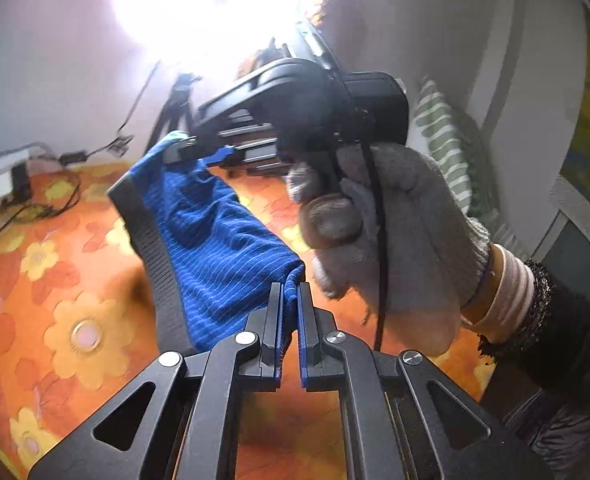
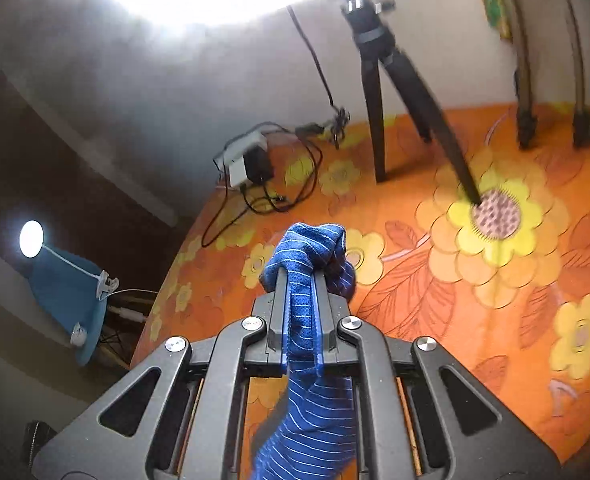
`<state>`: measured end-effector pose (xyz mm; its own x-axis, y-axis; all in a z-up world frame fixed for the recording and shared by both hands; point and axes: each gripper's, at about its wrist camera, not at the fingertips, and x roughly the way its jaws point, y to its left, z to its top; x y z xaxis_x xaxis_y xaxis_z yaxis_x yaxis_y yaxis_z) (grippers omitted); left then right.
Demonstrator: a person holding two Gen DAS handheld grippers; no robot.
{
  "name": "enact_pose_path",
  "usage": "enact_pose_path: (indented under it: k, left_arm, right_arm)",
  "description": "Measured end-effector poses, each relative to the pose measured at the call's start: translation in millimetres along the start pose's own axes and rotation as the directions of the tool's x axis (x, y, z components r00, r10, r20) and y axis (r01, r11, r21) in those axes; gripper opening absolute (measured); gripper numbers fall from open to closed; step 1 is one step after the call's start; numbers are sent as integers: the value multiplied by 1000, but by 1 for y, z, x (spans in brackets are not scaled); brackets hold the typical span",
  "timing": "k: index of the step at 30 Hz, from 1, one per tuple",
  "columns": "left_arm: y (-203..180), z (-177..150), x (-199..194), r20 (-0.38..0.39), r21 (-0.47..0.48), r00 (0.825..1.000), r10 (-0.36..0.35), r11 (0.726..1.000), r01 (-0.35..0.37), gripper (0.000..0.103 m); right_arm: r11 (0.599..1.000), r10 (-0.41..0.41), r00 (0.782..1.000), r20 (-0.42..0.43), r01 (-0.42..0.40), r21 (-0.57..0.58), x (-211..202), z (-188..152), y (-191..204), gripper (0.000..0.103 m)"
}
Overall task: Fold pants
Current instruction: 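Lift the folded briefs off the bedspread with both tools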
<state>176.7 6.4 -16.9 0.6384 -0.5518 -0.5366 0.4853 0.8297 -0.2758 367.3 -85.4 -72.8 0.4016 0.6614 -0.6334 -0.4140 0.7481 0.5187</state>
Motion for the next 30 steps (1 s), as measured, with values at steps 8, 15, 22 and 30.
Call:
enact_pose_path:
  k: [8, 15, 22, 30]
  left_arm:
    - [-49, 31, 27, 50, 102, 996, -68, 993, 63, 0]
    - [-60, 42, 55, 61, 111, 995, -76, 991, 69, 0]
    - [-61, 51, 65, 98, 115, 994, -41, 993, 29, 0]
    - [-64, 33, 75, 100, 91, 994, 37, 995, -46, 13]
  right_arm:
    - [998, -55, 996, 67, 56, -25, -64, 20, -11, 9]
    - [992, -124, 988, 97, 127, -21, -106, 32, -45, 9]
    - [990, -138, 980, 142, 141, -16, -142, 35, -61, 9]
    - [987, -151, 976, 155, 157, -29, -158, 26, -43, 9]
